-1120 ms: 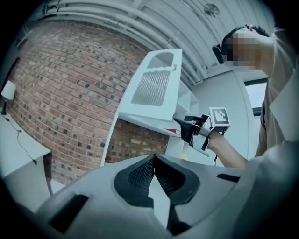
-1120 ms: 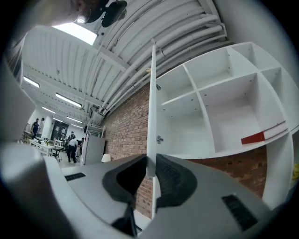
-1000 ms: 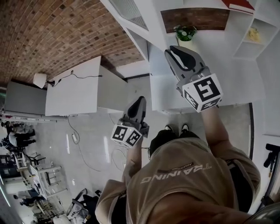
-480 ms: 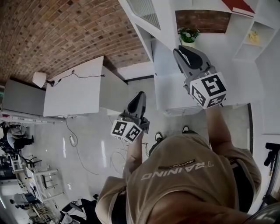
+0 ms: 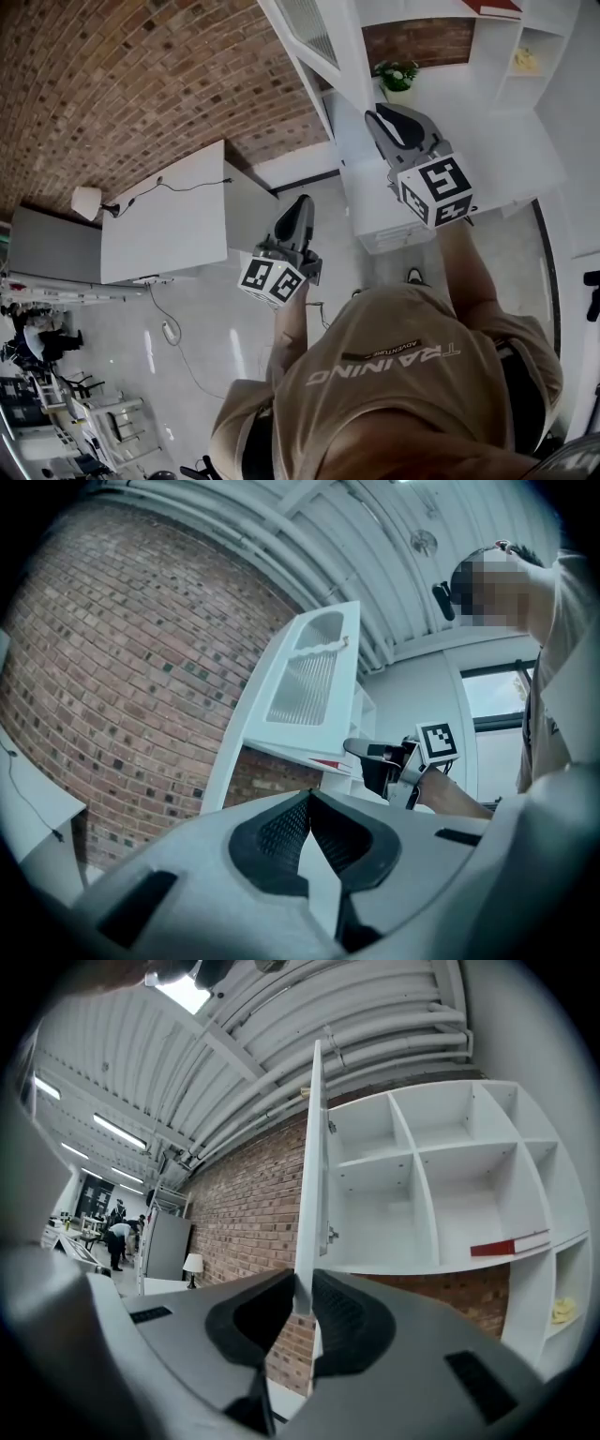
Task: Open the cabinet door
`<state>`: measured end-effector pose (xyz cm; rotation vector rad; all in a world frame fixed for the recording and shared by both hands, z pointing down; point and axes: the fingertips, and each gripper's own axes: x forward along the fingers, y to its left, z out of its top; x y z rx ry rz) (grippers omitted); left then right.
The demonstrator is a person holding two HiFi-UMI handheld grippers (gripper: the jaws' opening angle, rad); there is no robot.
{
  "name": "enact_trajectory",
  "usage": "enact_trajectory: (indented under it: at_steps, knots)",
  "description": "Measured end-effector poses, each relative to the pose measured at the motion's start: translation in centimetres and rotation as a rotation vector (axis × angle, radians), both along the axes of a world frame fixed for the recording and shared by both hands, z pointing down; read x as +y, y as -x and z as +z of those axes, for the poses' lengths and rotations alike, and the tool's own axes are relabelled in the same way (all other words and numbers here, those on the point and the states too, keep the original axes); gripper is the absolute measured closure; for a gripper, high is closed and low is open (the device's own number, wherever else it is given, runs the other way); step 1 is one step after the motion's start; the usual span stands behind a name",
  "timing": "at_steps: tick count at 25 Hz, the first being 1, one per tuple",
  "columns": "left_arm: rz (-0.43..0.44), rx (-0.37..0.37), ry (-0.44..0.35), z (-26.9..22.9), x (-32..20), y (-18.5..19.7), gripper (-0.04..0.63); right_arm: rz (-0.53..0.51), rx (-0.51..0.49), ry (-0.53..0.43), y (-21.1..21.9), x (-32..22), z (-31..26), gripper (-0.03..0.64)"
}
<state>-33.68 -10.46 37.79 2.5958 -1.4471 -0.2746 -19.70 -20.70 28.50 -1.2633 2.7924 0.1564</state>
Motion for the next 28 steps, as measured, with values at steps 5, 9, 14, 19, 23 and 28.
enact_trajectory:
  at_steps: [5, 9, 14, 19, 23, 28]
  knots:
    - [0.015, 0.013, -0.004, -0.1, 0.8, 2.6, 0.588, 0.002, 0.007, 0.008, 2.2, 1.2, -0.1, 0.552]
    - [0.028, 0.020, -0.014, -0.3, 1.3, 4.7, 0.588, 0.056, 0.025, -0.020, 3.6, 1.5, -0.3, 0.552]
    - [0.066, 0.007, 0.018, 1.4, 2.2, 7.7, 0.588, 0.081, -0.018, -0.007, 5.6, 2.4, -0.1, 0.552]
    - [0.132, 0.001, 0.036, 1.7, 1.8, 8.0, 0.588, 0.119, -0.003, -0.018, 7.3, 3.1, -0.3, 0.552]
    - [0.188, -0.008, 0.032, 1.8, 0.9, 7.0, 0.588, 0.116, 0.043, -0.033, 8.7, 3.3, -0.6, 0.552]
    - [0.229, 0.050, 0.033, 2.2, -0.3, 6.3, 0.588, 0.097, 0.142, -0.074, 10.8, 3.5, -0.8, 0.546]
